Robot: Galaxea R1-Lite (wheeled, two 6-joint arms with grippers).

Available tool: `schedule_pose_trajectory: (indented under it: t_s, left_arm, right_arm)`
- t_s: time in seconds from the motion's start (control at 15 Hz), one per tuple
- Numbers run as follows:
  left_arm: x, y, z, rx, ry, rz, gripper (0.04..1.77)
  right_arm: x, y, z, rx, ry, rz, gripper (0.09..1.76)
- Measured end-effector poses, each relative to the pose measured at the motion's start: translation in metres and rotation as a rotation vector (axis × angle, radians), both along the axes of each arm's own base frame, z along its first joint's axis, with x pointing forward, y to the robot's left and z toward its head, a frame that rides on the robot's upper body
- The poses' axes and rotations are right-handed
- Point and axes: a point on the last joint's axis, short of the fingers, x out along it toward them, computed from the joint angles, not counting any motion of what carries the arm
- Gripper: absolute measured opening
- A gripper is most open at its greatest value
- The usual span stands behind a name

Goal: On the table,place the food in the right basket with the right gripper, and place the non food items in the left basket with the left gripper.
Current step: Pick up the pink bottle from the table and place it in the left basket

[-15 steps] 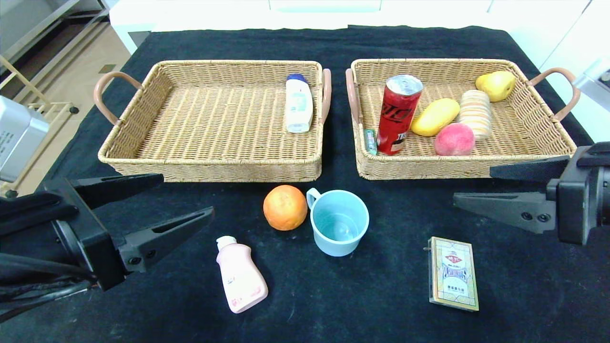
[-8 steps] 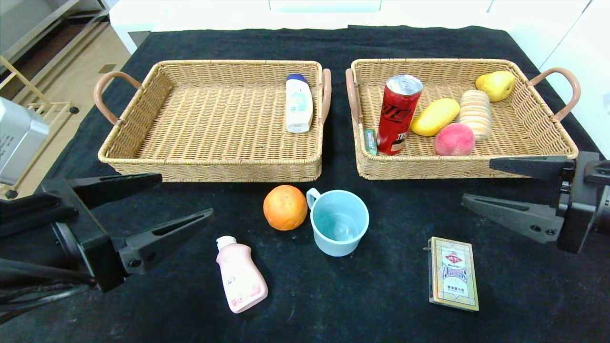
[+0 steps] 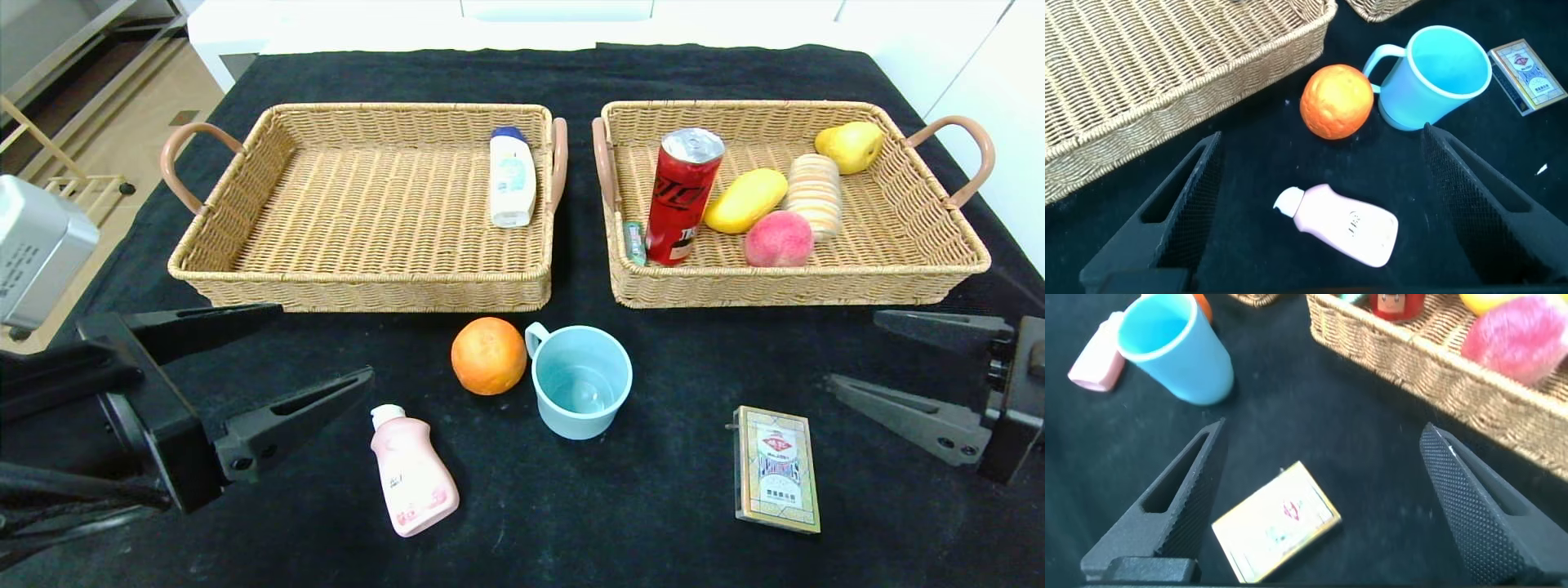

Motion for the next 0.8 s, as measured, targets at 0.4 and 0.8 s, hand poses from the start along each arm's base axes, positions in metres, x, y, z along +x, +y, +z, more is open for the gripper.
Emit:
schedule_pose_trajectory:
  t_s: [0.4,0.8]
  left_arm:
    - [-0.0020,-0.0017,-0.0014,0.010,0.006,0.087,1.72]
    - [-0.0016,0.0003,0.0016,-0.007,0.328,0.283,1.72]
  right_arm:
    - [-0.0016,-0.0069,-0.0115,0.006,0.020,-0.011,1.70]
    - [-0.0015,-0.0078,-0.0123,0.010,0.029,-0.023,1.71]
